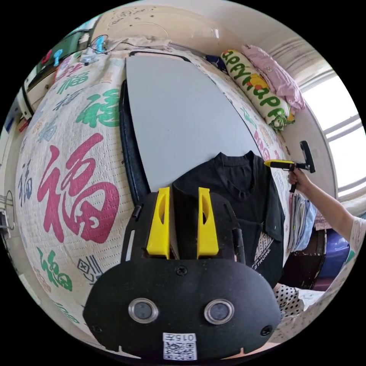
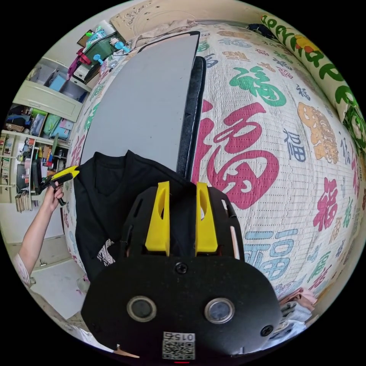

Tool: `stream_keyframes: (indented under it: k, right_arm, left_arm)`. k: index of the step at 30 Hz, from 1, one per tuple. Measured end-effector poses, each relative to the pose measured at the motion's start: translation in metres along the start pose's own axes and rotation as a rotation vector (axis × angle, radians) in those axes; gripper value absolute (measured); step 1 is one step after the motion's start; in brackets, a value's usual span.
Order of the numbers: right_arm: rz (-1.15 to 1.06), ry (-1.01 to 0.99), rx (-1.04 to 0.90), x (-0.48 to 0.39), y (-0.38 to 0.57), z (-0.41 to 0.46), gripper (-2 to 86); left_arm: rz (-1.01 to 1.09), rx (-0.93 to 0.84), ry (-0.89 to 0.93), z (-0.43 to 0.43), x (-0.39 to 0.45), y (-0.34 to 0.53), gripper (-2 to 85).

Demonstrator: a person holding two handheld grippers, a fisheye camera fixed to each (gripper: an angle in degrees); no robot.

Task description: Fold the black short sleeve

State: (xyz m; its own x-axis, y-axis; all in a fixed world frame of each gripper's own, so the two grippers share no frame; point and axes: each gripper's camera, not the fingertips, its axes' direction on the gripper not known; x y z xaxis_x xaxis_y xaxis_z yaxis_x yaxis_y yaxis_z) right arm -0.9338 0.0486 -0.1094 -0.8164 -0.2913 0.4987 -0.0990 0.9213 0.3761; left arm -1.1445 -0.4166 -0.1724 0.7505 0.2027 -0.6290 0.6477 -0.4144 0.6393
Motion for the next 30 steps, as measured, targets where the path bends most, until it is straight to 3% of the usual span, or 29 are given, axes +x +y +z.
stream_keyframes:
  k: [4,7,12,19,25,30]
  right_arm:
    - [-0.023,-0.045,-0.029,0.011,-0.028,-0.030,8.3]
    - [0.006,-0.059,-0.014,0.019,-0.042,-0.061,1.9]
    - [-0.058,-0.119,0.064,0.013,-0.046,-0.129,0.1]
    - [-0.211,-0.274,0.202,-0.020,0.010,-0.266,-0.3]
    - [-0.458,-0.237,0.046,-0.070,0.123,-0.340,-0.4]
    - [-0.518,-0.184,-0.253,-0.102,0.206,-0.323,-0.5]
  left_arm:
    - [0.051,-0.059,-0.013,0.004,-0.002,-0.011,4.9]
    - [0.022,-0.088,0.022,-0.003,-0.005,-0.014,1.7]
    - [0.029,0.029,0.063,-0.055,0.011,0.002,0.3]
    - [0.233,0.195,0.196,-0.175,0.085,0.090,0.0]
    - [0.558,-0.092,0.210,-0.220,0.188,0.224,0.1]
    - [0.555,-0.264,0.226,-0.200,0.242,0.321,0.1]
